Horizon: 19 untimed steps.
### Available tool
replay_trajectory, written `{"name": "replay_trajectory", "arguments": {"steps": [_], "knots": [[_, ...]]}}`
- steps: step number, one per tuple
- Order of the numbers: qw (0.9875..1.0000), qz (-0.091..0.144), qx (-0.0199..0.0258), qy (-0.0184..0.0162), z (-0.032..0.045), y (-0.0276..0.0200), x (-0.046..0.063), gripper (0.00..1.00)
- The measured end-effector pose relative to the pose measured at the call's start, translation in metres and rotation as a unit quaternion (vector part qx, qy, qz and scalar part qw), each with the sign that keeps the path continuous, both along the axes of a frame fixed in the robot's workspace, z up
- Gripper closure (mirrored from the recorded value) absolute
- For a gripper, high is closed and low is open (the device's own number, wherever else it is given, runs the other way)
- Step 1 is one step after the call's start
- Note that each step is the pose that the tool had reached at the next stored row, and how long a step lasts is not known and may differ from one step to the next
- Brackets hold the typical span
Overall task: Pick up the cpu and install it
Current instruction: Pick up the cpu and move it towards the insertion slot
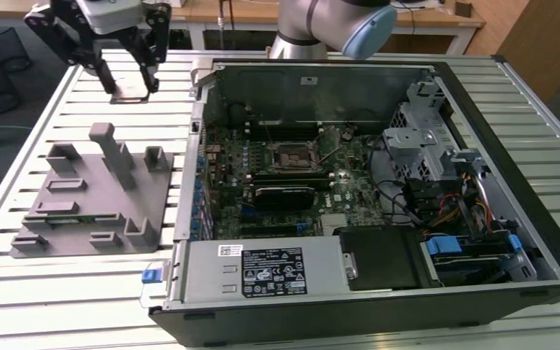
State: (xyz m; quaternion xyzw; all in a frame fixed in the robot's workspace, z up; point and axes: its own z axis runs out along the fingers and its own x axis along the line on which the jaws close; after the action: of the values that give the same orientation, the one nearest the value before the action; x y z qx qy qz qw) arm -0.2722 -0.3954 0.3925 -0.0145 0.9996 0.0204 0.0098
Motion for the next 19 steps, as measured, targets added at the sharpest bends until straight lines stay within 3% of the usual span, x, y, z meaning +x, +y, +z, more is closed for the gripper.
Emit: {"name": "replay_trajectory", "arguments": {"steps": [8,19], "knots": [[1.0,0.0,0.0,0.0,-0.0006,0.0,0.029,0.47],[1.0,0.0,0.0,0.0,-0.0011,0.0,0.053,0.47]]}}
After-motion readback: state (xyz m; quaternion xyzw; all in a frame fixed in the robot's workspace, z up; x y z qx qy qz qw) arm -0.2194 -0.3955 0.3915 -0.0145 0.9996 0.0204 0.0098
